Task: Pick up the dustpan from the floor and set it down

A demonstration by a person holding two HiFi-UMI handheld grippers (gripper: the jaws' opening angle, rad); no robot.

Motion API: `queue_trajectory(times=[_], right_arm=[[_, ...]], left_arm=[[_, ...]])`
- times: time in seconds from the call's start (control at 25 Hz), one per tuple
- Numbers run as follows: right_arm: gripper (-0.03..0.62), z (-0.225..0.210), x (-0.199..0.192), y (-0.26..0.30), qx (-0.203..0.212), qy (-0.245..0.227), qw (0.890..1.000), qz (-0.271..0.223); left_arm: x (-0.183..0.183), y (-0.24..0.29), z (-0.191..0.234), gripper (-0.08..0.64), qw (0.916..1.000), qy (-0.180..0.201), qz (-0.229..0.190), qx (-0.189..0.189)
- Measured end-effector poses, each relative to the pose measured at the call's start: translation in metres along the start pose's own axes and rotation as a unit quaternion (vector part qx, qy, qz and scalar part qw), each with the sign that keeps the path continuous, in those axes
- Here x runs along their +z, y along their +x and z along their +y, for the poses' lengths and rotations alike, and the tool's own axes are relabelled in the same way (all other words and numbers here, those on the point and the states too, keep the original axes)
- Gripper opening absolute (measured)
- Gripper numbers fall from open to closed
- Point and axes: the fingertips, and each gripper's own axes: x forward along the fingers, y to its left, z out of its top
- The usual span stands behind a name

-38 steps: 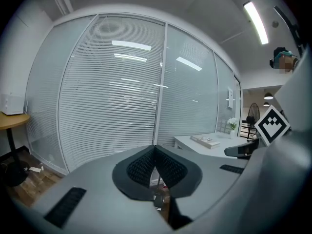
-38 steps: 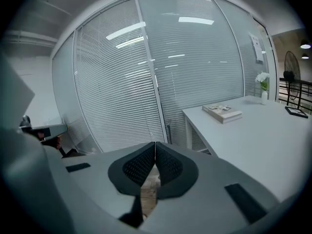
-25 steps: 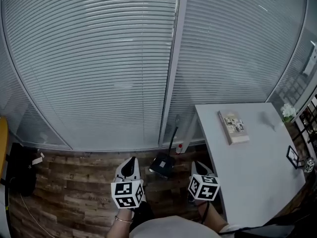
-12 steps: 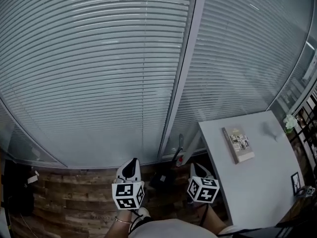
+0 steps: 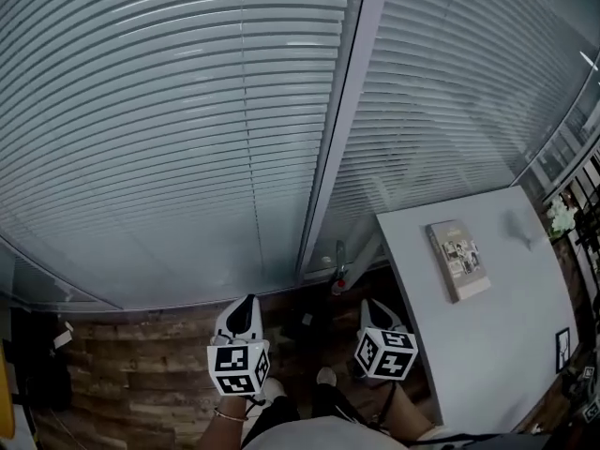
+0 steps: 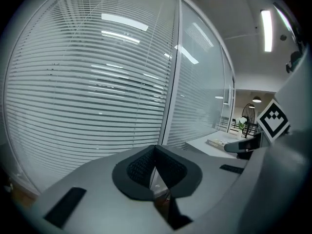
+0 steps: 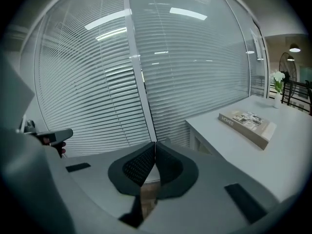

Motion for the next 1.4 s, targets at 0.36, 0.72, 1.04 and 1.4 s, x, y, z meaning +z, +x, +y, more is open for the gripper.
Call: queue_trajectory(times=[0.36,0.72,1.04,1.4], right_arm=[[0.032,-0.012,-0.037,0.037,0.023,0.003,0.999,0.041],[0.032,-0.034,-0.113,0.071,0.023,0.024,0.995,0.095],[0.032,-0.078,-0.207,0.093,-0.015,0.080,0.987,0.136],[0.032,-0.099,-0.237,0.098,-0.031,0.103,0.984,0.144]], left_arm=[[-0.043,0.027,-0.008,0.017,0.9992,0.008,0.039,0.003],[-0.127,0.063,-0.020,0.017,0.9956,0.017,0.092,-0.005],[-0.216,0.097,-0.039,0.017,0.9927,-0.006,0.120,-0.012],[-0.245,0.111,-0.058,0.017,0.9924,-0.009,0.120,-0.025]])
